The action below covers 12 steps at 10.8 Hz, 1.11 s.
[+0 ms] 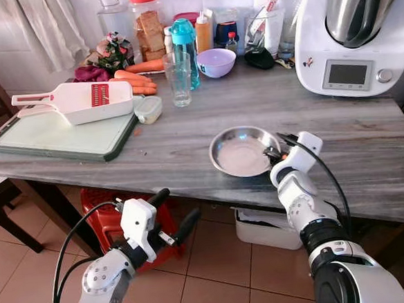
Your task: Setting the table
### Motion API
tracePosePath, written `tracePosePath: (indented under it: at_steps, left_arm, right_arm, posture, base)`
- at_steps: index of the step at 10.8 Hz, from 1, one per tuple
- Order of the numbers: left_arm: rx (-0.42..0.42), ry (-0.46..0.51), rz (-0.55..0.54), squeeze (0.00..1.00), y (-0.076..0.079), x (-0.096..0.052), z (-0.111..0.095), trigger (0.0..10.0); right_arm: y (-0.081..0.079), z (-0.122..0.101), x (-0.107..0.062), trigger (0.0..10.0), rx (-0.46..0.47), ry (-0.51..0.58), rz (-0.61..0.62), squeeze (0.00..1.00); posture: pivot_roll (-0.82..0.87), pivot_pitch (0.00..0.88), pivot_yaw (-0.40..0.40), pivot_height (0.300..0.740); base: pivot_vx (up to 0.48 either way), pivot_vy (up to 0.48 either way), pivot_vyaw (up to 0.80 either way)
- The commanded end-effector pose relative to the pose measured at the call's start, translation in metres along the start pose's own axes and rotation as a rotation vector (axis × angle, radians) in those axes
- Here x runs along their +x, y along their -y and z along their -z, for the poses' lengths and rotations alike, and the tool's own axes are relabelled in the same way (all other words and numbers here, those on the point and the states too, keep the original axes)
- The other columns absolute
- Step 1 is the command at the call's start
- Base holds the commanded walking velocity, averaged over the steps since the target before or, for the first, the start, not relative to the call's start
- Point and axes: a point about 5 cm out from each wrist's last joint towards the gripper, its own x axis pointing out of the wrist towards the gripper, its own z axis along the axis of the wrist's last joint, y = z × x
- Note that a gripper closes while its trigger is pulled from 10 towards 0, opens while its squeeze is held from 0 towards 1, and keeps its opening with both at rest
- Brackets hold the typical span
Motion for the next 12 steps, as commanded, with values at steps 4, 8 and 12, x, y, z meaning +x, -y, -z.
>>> tracePosePath:
  at_steps: [4,8,12]
  left_arm:
    - [0.019,-0.01,0.03,0.0,0.0,0.004,0.002,10.0]
    - [0.023,0.003,0.002,0.0,-0.002,0.002,0.001,10.0]
    - [0.115,-0.019,-0.255,0.0,-0.018,0.008,0.001,10.0]
  right_arm:
    - [-0.009,0.002,0.002,10.0,0.028,-0.013,-0.04,1.0]
    - [-0.017,-0.023,-0.009,10.0,-0.078,0.181,-0.14,1.0]
    - [-0.01,-0.014,-0.062,10.0,-0.263,0.302,-0.231,1.0]
  posture:
    - [0.07,0.0,0.042,0.74]
    - [0.06,0.0,0.042,0.74]
    - [0.04,0.0,0.039,0.74]
  base:
    - [0.0,0.0,0.0]
    - [0.0,0.0,0.0]
    - [0.0,0.0,0.0]
